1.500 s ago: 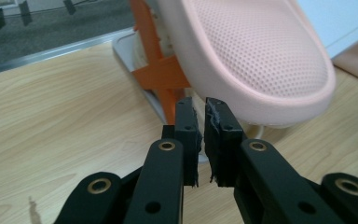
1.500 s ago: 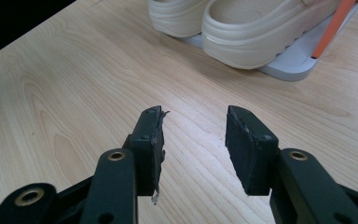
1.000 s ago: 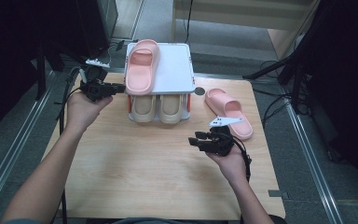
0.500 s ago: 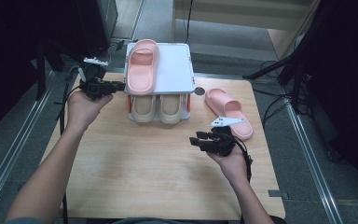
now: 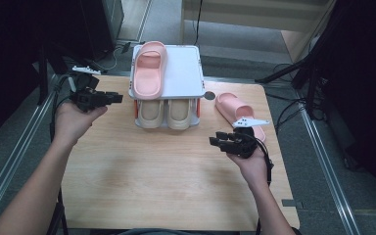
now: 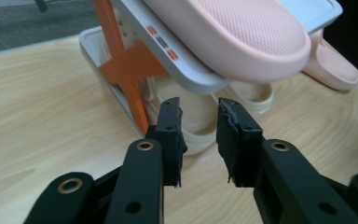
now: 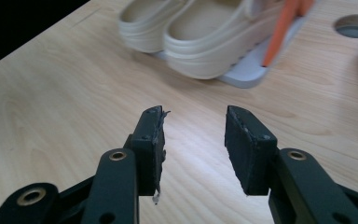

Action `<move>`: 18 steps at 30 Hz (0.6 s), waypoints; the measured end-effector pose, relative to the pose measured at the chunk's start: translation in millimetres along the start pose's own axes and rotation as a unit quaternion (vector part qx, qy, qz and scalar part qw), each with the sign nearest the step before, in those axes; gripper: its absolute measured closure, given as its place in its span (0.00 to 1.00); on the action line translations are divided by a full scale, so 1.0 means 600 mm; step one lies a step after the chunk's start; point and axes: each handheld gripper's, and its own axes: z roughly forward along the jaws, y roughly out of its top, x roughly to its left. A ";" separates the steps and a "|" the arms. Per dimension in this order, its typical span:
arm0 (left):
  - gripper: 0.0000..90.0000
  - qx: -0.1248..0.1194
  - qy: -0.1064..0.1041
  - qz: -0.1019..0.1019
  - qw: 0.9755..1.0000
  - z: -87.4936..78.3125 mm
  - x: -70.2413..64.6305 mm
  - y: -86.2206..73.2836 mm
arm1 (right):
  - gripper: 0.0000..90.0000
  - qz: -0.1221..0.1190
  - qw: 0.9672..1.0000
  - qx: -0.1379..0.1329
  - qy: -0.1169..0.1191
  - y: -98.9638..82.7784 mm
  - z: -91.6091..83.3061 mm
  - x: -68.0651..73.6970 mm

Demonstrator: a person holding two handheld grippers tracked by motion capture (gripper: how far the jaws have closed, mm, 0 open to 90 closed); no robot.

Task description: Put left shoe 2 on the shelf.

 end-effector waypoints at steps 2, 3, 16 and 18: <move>0.74 0.004 -0.003 0.002 1.000 0.000 0.000 -0.010 | 0.65 0.005 1.000 0.001 -0.012 0.000 -0.002 -0.015; 0.73 0.008 -0.005 0.004 1.000 0.000 -0.001 -0.015 | 0.65 0.006 1.000 0.002 -0.019 0.000 -0.003 -0.023; 0.66 0.004 -0.022 0.010 1.000 -0.004 -0.003 -0.075 | 0.68 0.040 0.997 -0.004 -0.072 -0.005 -0.013 -0.116; 0.65 -0.002 -0.029 0.011 1.000 -0.004 -0.004 -0.084 | 0.69 0.046 0.996 -0.004 -0.075 -0.008 -0.009 -0.130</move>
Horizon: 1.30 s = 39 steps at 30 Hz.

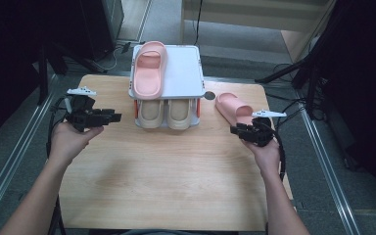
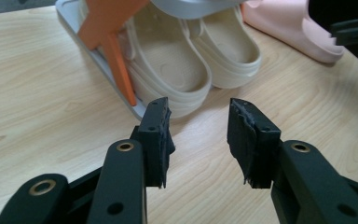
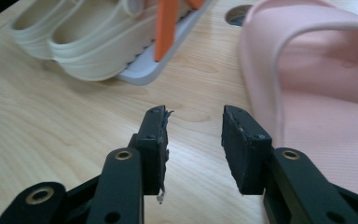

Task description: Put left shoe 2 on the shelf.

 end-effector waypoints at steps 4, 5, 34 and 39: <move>0.62 -0.008 -0.005 0.002 1.000 -0.001 -0.005 -0.017 | 0.71 0.005 1.000 0.015 -0.018 0.000 0.016 -0.025; 0.62 -0.008 -0.004 0.002 1.000 -0.001 -0.006 -0.021 | 0.73 0.007 1.000 0.015 -0.021 0.001 0.019 -0.030; 0.53 0.004 0.017 0.000 1.000 0.003 -0.011 -0.099 | 1.00 0.023 0.997 0.046 -0.053 0.046 0.080 -0.073; 0.53 0.004 0.021 -0.005 1.000 -0.001 -0.010 -0.103 | 1.00 0.011 0.998 0.048 -0.043 0.053 0.087 -0.060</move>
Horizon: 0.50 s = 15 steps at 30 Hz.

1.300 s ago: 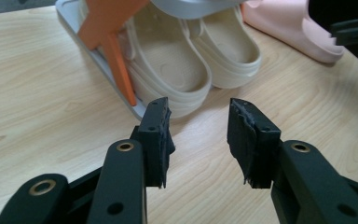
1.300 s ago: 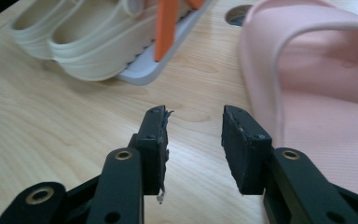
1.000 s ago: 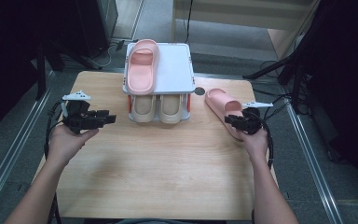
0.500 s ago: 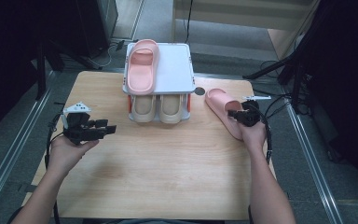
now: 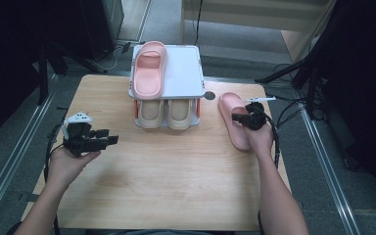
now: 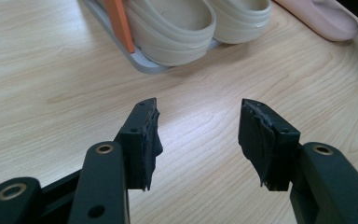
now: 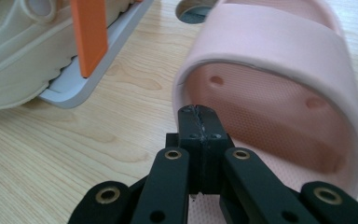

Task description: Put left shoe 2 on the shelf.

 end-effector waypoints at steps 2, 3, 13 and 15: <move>0.53 0.002 0.000 -0.001 1.000 0.000 0.001 -0.001 | 1.00 -0.006 1.000 0.001 0.002 0.003 0.002 0.006; 0.53 0.000 0.000 -0.003 1.000 0.001 0.001 -0.002 | 1.00 -0.007 1.000 0.003 0.002 0.004 0.003 0.008; 0.52 0.009 -0.003 -0.001 1.000 0.007 0.003 -0.003 | 0.99 0.007 1.000 -0.002 0.025 0.004 0.004 0.006; 0.52 0.009 -0.005 0.000 1.000 0.009 0.003 -0.002 | 0.98 0.007 1.000 -0.002 0.020 0.003 0.001 0.004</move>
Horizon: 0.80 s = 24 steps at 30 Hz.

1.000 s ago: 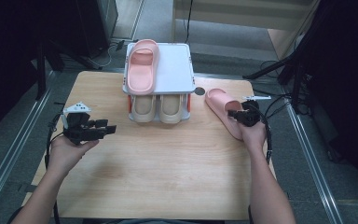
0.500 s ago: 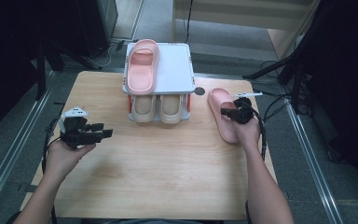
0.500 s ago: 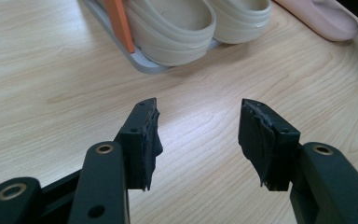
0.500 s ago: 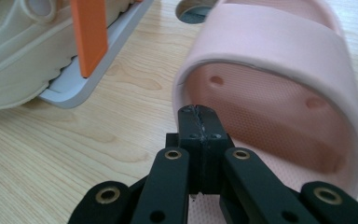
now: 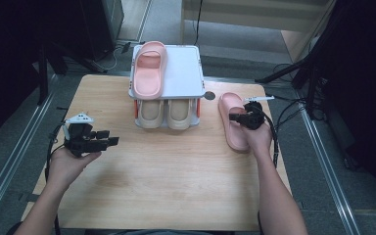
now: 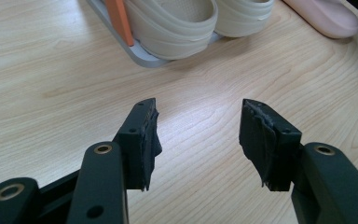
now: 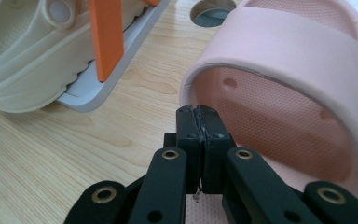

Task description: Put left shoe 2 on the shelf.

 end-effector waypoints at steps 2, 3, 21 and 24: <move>0.52 -0.001 -0.001 0.000 1.000 0.001 0.000 0.001 | 0.96 0.000 1.000 0.000 0.002 -0.001 -0.004 -0.002; 0.52 -0.001 -0.001 0.000 1.000 0.002 0.000 0.002 | 0.95 -0.003 1.000 0.001 -0.002 -0.001 -0.007 -0.001; 0.51 0.011 -0.003 0.011 1.000 0.020 -0.001 0.015 | 0.79 -0.006 0.998 -0.031 -0.049 -0.021 -0.089 -0.028; 0.51 0.012 0.005 0.022 1.000 0.022 -0.005 0.015 | 0.74 0.006 0.998 -0.033 -0.055 -0.025 -0.093 -0.039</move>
